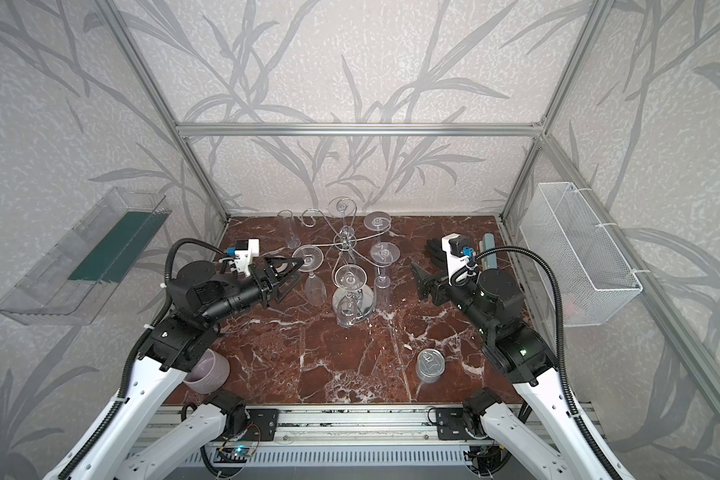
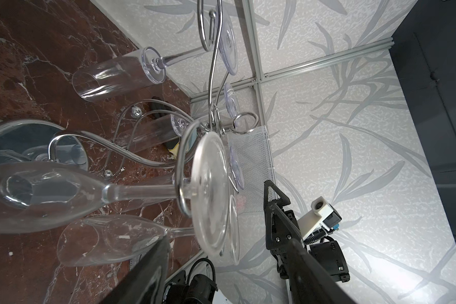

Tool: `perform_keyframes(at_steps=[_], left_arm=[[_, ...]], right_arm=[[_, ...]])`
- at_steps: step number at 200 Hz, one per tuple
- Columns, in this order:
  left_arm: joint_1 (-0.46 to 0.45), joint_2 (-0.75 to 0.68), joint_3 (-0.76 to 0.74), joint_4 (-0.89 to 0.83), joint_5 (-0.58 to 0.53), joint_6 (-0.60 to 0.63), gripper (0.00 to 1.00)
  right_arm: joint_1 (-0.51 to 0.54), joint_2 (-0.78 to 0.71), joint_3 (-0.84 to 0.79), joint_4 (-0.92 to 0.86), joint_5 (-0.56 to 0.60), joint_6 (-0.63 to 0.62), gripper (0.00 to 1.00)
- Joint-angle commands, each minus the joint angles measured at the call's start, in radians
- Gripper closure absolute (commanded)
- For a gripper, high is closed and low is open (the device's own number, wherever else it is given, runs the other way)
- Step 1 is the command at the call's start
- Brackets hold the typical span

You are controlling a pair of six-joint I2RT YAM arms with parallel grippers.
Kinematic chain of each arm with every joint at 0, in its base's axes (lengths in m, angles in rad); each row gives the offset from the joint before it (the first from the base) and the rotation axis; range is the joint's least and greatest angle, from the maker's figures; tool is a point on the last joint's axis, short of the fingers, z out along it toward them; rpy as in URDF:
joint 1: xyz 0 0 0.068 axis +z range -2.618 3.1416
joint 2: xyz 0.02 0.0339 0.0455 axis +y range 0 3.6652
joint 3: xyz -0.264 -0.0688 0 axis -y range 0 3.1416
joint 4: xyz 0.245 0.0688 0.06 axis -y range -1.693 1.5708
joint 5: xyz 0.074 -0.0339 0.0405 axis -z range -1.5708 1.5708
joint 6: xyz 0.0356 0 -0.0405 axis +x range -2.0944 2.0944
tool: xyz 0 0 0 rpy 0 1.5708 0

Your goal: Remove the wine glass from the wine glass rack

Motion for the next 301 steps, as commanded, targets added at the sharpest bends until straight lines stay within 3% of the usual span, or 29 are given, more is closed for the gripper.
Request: perform_keyframes(at_steps=[1,173,301], left_arm=[[-0.011,0.006,-0.018,0.050,-0.025,-0.033,0.33],[-0.014,0.000,-0.052,0.087,-0.063,-0.042,0.75],[-0.016,-0.031,-0.055,0.053,-0.073,-0.039,0.85]], right_arm=[[-0.002,-0.003,-0.010,0.041,0.009,0.011,0.06],[-0.002,-0.024,-0.043,0.051,0.033,0.001,0.05],[-0.002,-0.019,-0.043,0.065,0.018,0.005,0.05]])
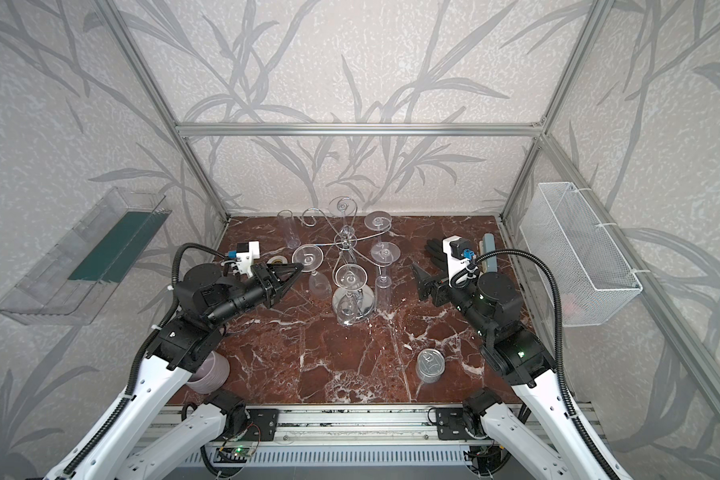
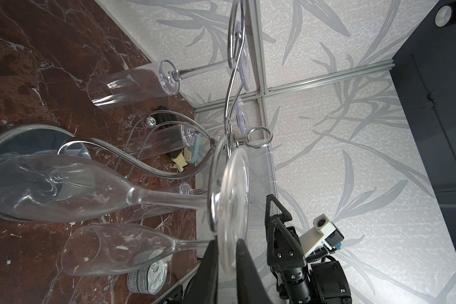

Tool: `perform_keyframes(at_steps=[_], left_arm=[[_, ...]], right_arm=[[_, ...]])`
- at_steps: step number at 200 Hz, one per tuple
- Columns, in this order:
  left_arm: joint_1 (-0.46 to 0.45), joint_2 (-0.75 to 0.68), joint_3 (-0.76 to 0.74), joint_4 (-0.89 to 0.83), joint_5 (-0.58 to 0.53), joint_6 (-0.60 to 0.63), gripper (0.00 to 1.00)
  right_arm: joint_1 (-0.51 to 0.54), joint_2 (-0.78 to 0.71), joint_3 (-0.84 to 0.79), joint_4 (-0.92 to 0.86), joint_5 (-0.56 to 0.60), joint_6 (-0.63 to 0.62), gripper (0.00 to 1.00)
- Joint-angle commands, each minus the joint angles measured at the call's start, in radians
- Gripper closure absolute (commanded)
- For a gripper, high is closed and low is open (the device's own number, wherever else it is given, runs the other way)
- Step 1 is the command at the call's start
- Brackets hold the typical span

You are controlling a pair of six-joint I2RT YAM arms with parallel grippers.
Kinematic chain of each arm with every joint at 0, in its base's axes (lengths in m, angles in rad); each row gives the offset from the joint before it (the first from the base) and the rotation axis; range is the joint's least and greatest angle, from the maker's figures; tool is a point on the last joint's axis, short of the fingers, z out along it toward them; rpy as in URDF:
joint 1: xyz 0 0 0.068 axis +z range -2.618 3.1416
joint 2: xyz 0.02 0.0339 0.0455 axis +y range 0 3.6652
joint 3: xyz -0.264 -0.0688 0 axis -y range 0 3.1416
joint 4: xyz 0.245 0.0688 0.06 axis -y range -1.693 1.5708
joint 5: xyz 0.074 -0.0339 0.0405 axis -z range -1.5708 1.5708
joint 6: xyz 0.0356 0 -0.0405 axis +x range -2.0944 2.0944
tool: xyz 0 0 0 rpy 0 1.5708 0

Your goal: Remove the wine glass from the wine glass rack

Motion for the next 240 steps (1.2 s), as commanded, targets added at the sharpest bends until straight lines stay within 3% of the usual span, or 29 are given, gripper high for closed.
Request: perform_keyframes(at_steps=[1,68,91,189,240], left_arm=[[-0.004,-0.017,0.000,0.000,-0.006,0.000,0.85],[-0.004,-0.015,0.002,0.003,-0.006,-0.003,0.91],[-0.003,-0.018,-0.002,0.016,-0.005,-0.003,1.00],[-0.003,-0.070,0.016,0.024,-0.052,-0.012,1.00],[-0.001,-0.062,0.067,-0.035,-0.079,0.052,1.00]], right_arm=[[-0.002,-0.001,-0.003,0.035,-0.006,0.004,0.05],[-0.002,0.002,-0.003,0.035,-0.009,0.012,0.05],[-0.002,0.003,0.005,0.029,-0.010,0.008,0.05],[-0.002,-0.010,0.046,-0.007,0.000,-0.019,0.05],[-0.002,-0.011,0.048,-0.012,-0.011,-0.019,0.05]])
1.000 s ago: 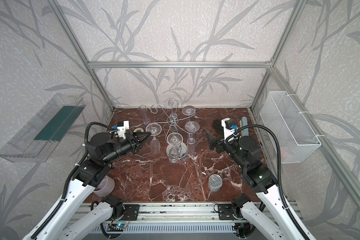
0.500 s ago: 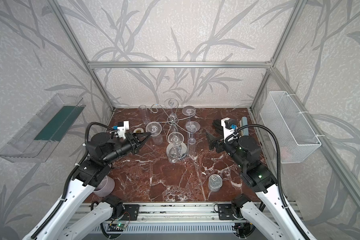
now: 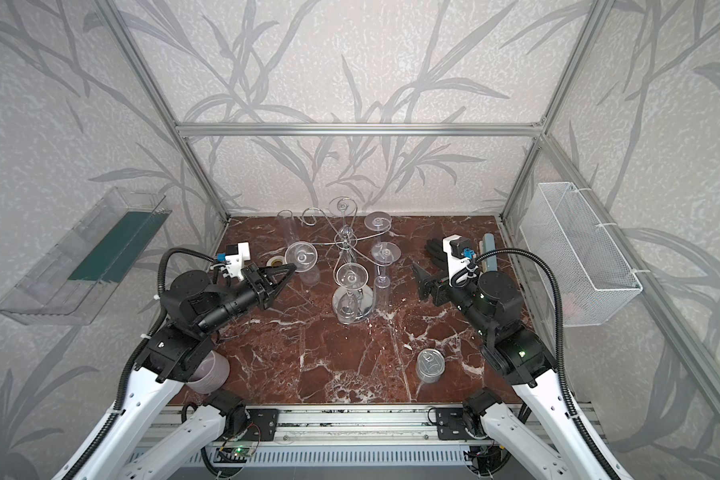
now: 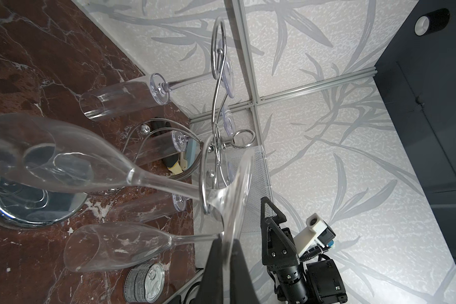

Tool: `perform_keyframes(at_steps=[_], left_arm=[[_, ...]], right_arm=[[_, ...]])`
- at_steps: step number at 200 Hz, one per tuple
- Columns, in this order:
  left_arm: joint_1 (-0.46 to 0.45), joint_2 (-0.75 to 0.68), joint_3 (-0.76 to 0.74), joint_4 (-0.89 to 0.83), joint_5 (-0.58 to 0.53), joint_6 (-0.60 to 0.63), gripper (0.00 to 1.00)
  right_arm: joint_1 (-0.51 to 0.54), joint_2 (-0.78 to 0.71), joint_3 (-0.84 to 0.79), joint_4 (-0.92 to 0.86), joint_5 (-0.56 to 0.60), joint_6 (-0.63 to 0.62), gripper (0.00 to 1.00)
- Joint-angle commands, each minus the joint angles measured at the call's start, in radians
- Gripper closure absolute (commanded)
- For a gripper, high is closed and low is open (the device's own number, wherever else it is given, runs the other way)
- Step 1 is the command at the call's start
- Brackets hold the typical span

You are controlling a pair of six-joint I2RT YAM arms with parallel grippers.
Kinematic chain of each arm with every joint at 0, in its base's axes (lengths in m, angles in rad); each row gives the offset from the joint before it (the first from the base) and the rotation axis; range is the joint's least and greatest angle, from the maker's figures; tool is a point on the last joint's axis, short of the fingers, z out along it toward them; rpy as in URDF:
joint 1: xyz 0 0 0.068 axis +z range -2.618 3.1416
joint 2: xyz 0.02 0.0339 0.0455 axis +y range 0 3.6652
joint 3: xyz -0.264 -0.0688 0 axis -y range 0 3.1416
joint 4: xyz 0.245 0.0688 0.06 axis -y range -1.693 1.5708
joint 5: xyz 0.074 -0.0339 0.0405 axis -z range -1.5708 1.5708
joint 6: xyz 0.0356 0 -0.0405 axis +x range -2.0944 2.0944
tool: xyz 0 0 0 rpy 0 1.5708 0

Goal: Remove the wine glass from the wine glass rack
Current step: 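Lift the flute glass off its rack hook with the left gripper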

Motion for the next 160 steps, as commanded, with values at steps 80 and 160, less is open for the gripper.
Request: perform_keyframes(at_steps=[80,160], left_arm=[[0.000,0.104,0.145,0.024,0.005,0.074,1.00],[-0.007,0.194,0.205,0.042,0.103,0.102,1.00]], right_arm=[[-0.003,-0.031,0.023,-0.015,0.002,-0.027,0.05],[-0.002,-0.037,0.019,-0.014,0.012,-0.027,0.05]])
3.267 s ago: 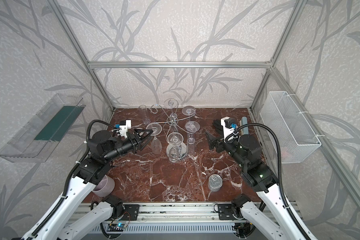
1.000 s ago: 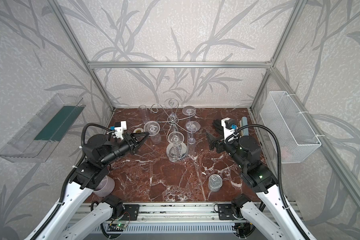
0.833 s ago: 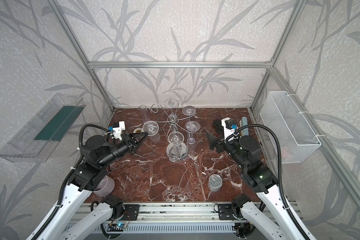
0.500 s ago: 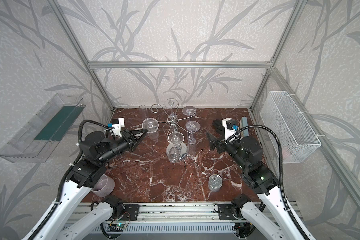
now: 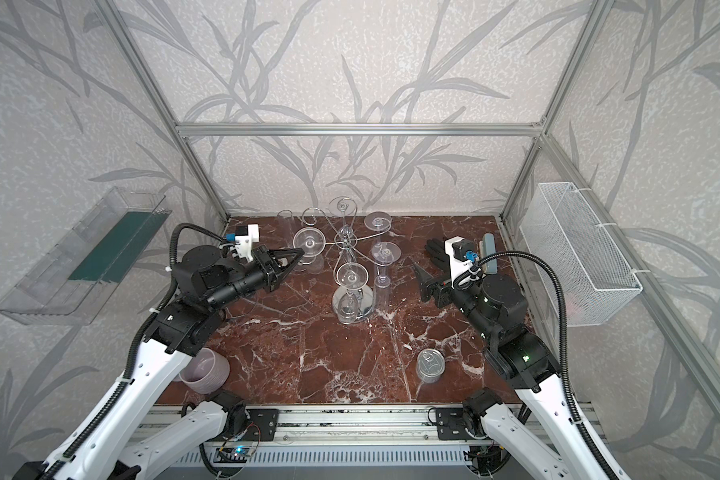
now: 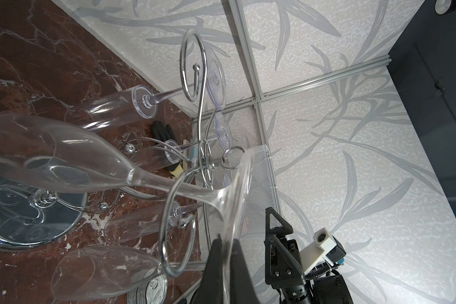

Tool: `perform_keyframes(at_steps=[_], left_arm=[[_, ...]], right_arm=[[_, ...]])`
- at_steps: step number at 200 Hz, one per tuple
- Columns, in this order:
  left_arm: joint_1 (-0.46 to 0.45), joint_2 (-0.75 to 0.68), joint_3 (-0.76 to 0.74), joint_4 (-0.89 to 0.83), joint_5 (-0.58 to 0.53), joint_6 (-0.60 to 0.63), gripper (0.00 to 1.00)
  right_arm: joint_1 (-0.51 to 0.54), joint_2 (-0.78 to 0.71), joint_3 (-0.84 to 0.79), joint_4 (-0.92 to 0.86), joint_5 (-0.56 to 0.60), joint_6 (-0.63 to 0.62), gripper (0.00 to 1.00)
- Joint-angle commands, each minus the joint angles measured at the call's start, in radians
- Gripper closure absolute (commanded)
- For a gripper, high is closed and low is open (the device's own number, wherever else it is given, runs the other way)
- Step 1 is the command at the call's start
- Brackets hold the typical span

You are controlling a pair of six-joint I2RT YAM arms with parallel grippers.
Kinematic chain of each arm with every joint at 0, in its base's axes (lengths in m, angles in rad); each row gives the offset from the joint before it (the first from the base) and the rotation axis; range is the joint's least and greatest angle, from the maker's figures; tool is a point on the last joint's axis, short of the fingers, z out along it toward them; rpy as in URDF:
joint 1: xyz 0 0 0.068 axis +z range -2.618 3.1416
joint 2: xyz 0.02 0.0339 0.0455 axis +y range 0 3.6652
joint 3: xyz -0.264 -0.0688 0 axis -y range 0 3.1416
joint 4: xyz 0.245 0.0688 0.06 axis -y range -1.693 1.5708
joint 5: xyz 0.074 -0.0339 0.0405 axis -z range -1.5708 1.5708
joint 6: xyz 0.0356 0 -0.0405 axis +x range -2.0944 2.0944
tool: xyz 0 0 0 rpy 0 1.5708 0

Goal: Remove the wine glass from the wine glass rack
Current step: 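Lift the flute glass off its rack hook with the left gripper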

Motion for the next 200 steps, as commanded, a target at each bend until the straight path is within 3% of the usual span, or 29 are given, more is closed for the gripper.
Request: perform_keyframes(at_steps=[1,68,133,200], left_arm=[[-0.007,0.007,0.051,0.048,0.053,0.032,1.00],[-0.067,0.035,0.077,0.032,0.126,0.078,1.00],[-0.103,-0.074,-0.029,0.013,0.043,0.059,1.00],[-0.106,-0.191,-0.085,-0.117,-0.069,0.091,1.00]], right_arm=[[-0.002,-0.010,0.018,-0.004,0.011,-0.008,0.05],[-0.003,-0.006,0.023,-0.001,0.010,0.001,0.05],[-0.002,-0.009,0.030,-0.008,0.009,0.001,0.05],[-0.002,-0.007,0.051,-0.019,0.014,0.000,0.05]])
